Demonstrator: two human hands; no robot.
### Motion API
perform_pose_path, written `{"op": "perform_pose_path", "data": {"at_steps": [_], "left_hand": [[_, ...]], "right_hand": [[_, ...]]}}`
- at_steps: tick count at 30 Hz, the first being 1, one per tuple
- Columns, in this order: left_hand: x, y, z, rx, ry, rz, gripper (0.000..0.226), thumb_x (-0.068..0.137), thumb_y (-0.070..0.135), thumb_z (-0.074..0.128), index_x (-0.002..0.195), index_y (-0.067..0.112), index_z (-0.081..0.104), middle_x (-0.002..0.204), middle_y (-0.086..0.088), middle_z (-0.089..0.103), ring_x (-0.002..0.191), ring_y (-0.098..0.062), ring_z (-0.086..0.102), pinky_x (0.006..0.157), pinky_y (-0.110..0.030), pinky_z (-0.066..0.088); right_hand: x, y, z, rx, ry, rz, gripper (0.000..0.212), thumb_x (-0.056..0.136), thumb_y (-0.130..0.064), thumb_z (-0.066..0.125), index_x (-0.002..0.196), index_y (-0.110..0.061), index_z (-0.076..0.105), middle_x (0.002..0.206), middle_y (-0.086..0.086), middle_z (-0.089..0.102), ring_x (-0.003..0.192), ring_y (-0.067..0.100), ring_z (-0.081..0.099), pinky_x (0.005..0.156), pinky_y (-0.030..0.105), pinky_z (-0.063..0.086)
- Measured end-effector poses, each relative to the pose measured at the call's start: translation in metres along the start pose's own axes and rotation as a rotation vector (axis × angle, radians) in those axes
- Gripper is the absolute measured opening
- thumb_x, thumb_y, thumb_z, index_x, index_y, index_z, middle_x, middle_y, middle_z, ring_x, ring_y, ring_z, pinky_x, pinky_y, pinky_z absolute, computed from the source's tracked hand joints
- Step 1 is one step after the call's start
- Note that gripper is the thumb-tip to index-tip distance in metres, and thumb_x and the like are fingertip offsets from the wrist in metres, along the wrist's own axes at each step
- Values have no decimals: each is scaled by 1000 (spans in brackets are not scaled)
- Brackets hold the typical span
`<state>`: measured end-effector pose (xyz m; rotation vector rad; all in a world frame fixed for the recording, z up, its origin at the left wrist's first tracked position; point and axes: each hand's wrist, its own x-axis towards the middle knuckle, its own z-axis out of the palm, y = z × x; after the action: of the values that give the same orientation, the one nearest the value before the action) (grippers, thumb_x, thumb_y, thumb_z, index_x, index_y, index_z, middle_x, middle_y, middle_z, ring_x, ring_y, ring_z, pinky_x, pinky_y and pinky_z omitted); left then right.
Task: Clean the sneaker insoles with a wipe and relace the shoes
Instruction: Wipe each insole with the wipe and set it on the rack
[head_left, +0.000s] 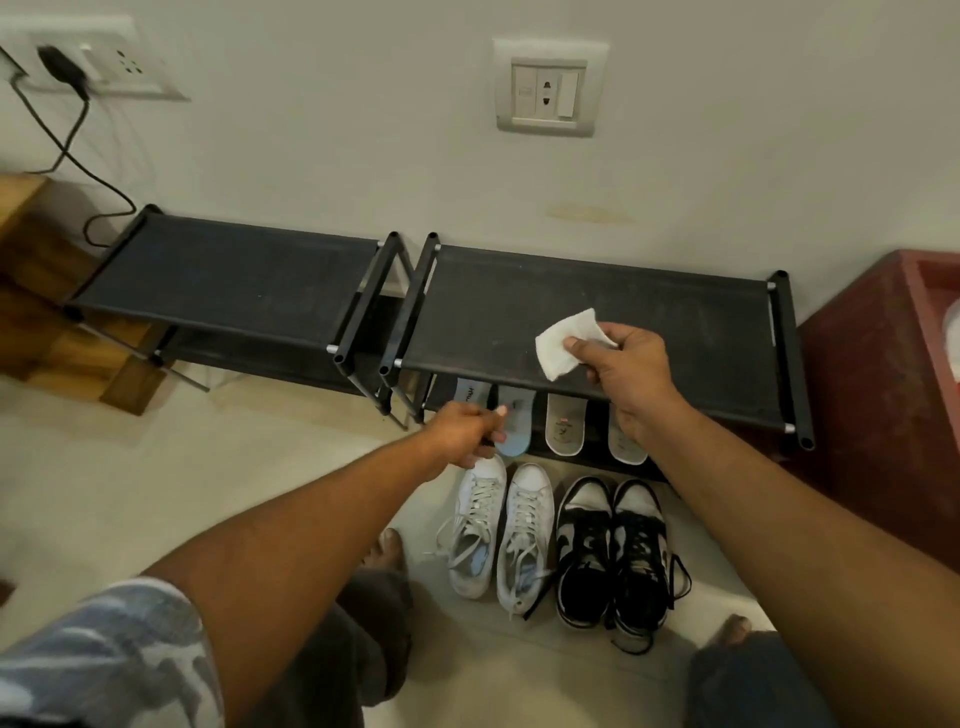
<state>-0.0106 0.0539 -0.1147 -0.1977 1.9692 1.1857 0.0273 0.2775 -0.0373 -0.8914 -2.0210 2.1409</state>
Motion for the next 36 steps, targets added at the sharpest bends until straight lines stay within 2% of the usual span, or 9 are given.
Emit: {"op": "perform_pose_path", "data": {"at_steps": [2,5,9,11,15,18,22,27,36], "left_hand": [[9,-18,-6,17,36,-55,35,106,42,64,118,10,71,109,-6,79,87,-21,72,80,-39,55],[25,-42,-11,12,105,-122,34,106,38,65,121,8,69,111,-8,77,91,-25,73,80,-41,57],[56,-70,-11,-64,273,-235,50,98,48,72,125,7,63,109,-14,73,84,-30,72,73,-41,61],[71,-82,-8,-159,366,-321,61,92,59,75,123,7,64,107,-14,71,84,-31,72,77,-41,64],[93,-102,2,-477,307,-411,68,87,62,80,124,9,63,114,-14,71,91,-30,74,77,-38,66],[98,-105,10,-677,228,-339,47,93,44,82,116,7,65,103,-11,75,93,-26,75,82,-36,65],[107,-97,12,-792,327,-262,31,98,16,78,122,0,65,105,-18,75,87,-29,76,75,-36,67],[94,-90,8,-814,415,-235,12,96,4,76,101,9,66,104,-18,74,83,-30,75,62,-33,62],[19,-77,-26,-581,518,-172,34,96,8,74,127,0,64,123,-22,68,95,-38,76,61,-32,65]], "right_hand": [[-1,4,15,-12,-51,-4,32,86,-8,83,117,-10,74,100,1,76,71,-1,70,60,13,52],[-5,14,37,-62,-138,0,35,84,-12,86,116,-10,75,103,1,78,90,10,76,77,29,62],[-10,39,55,-214,-178,42,35,76,-38,90,107,-25,79,99,-5,80,97,19,76,88,47,63],[-6,51,57,-213,-183,53,22,78,-35,89,97,-30,79,98,-5,80,96,20,76,88,51,63],[-2,61,50,-220,-198,81,15,88,-14,83,99,-25,80,99,0,80,96,20,77,88,46,64],[-1,61,42,-261,-200,64,15,88,-13,82,97,-25,79,96,-1,80,94,19,76,82,38,62],[-5,59,38,-301,-226,30,19,89,-12,82,96,-29,75,93,0,77,84,14,71,71,29,57],[-8,55,35,-320,-261,-2,23,89,-14,82,93,-34,71,96,-5,74,89,12,70,74,27,56],[-27,39,24,-313,-275,-72,28,85,-13,86,101,-31,72,103,1,75,96,23,73,89,44,61]]}}
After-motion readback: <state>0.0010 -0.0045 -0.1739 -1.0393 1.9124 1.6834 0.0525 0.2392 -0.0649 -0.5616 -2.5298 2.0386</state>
